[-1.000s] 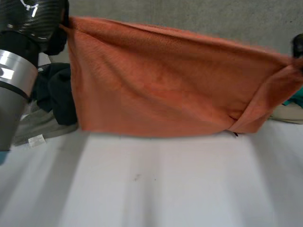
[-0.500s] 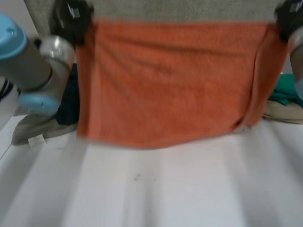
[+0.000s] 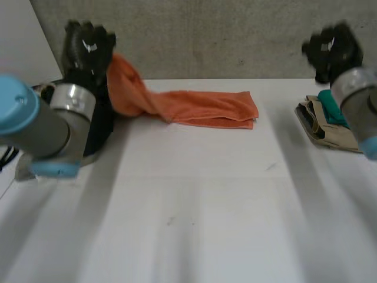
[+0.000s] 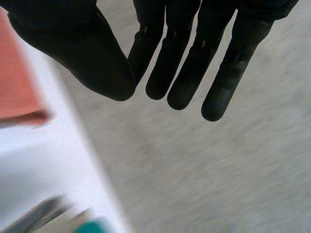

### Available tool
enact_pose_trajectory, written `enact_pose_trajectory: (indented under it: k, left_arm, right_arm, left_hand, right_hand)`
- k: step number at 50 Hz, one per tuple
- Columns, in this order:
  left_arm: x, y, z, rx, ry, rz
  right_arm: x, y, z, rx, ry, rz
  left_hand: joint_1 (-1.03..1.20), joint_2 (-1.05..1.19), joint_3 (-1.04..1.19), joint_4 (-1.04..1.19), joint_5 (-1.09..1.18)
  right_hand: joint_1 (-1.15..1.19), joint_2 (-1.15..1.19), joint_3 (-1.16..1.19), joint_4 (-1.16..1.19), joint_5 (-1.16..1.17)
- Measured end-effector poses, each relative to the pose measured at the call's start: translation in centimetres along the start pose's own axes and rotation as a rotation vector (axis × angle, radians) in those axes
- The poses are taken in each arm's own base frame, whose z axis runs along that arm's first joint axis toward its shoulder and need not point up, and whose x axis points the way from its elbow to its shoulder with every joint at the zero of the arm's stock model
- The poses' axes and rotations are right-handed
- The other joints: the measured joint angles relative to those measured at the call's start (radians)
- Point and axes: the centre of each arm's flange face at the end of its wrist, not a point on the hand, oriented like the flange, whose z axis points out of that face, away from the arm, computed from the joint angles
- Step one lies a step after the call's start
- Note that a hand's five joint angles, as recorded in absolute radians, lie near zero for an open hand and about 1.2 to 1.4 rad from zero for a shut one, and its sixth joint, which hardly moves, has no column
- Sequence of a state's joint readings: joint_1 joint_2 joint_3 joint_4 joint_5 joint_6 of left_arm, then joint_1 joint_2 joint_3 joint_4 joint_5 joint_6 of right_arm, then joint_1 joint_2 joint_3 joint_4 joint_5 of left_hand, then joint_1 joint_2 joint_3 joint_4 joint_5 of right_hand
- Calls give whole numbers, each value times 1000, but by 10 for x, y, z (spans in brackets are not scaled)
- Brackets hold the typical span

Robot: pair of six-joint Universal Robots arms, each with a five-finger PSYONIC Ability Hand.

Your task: Fold the laundry.

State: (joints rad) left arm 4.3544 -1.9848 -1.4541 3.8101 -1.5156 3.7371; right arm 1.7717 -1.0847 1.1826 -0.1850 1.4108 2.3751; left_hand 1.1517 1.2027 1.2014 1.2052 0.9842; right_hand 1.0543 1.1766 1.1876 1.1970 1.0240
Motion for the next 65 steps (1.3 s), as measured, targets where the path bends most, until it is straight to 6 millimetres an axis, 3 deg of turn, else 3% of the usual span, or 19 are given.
enact_pose_trajectory:
  k: [2,5,7,11,15,20,26,33,37,39,41,43,46,50,53,59,61,63,65]
  left_arm:
    - [4,1,-9,-7,28,-1]
    - [5,-6,-23,8,63,-3]
    - [1,-16,-27,31,65,-3]
    - [-11,-42,-32,94,45,-4]
    - [-24,-72,-36,167,15,-8]
    - [-38,-126,-48,299,-11,-37]
    - [-51,-178,-66,437,-17,-66]
    - [-64,-214,-85,538,-33,-85]
    - [-69,-226,-92,570,-41,-98]
    - [-71,-230,-94,582,-45,-104]
    - [-72,-231,-95,584,-47,-106]
    - [-73,-231,-95,582,-47,-106]
    - [-74,-225,-92,556,-47,-97]
    - [-80,-205,-83,488,-62,-61]
    - [-89,-190,-76,439,-84,-32]
    - [-116,-154,-60,324,-154,31]
    - [-122,-145,-57,296,-166,39]
    - [-126,-133,-55,256,-161,43]
    - [-124,-120,-54,216,-129,41]
  right_arm:
    - [-10,12,-7,-55,-47,20]
    - [-26,30,-21,-144,-113,82]
    - [-31,35,-26,-173,-125,134]
    - [-37,36,-30,-199,-124,278]
    - [-42,27,-29,-190,-118,442]
    - [-61,15,-22,-166,-143,658]
    - [-117,-6,-13,-126,-258,764]
    - [-185,-14,-7,-107,-361,788]
    - [-207,-5,-3,-127,-349,797]
    - [-213,4,1,-148,-300,793]
    - [-211,7,4,-155,-257,782]
    - [-206,8,6,-154,-220,768]
    - [-169,-2,13,-110,-116,688]
    - [-97,-26,14,-14,-27,520]
    - [-53,-38,9,45,2,399]
    - [33,-67,-18,146,69,209]
    - [52,-75,-28,157,91,186]
    - [85,-88,-48,156,118,157]
    - [103,-93,-63,130,120,144]
  left_hand:
    - [0,0,0,0,0]
    - [0,0,0,0,0]
    - [0,0,0,0,0]
    - [0,0,0,0,0]
    - [0,0,0,0,0]
    - [0,0,0,0,0]
    - [0,0,0,0,0]
    - [0,0,0,0,0]
    - [0,0,0,0,0]
    - [0,0,0,0,0]
    - [0,0,0,0,0]
    - [0,0,0,0,0]
    - [0,0,0,0,0]
    - [0,0,0,0,0]
    - [0,0,0,0,0]
    - [0,0,0,0,0]
    - [0,0,0,0,0]
    - [0,0,0,0,0]
    - [0,0,0,0,0]
  right_hand:
    - [-98,-169,-174,-159,-159]
    - [-586,-701,-692,-700,-724]
    - [-789,-906,-902,-914,-926]
    - [-828,-959,-977,-986,-982]
    - [-828,-959,-977,-986,-982]
    - [-828,-959,-977,-986,-982]
    - [-828,-959,-977,-986,-982]
    - [-815,-942,-957,-965,-961]
    - [-341,-463,-484,-496,-491]
    - [39,-94,-127,-139,-141]
    - [85,1,-23,-31,-54]
    - [85,4,-18,-25,-51]
    - [85,8,0,0,-49]
    - [85,8,0,0,-50]
    - [85,8,1,0,-50]
    - [85,8,2,1,-49]
    - [85,8,2,1,-49]
    - [85,8,2,1,-49]
    - [85,8,2,1,-49]
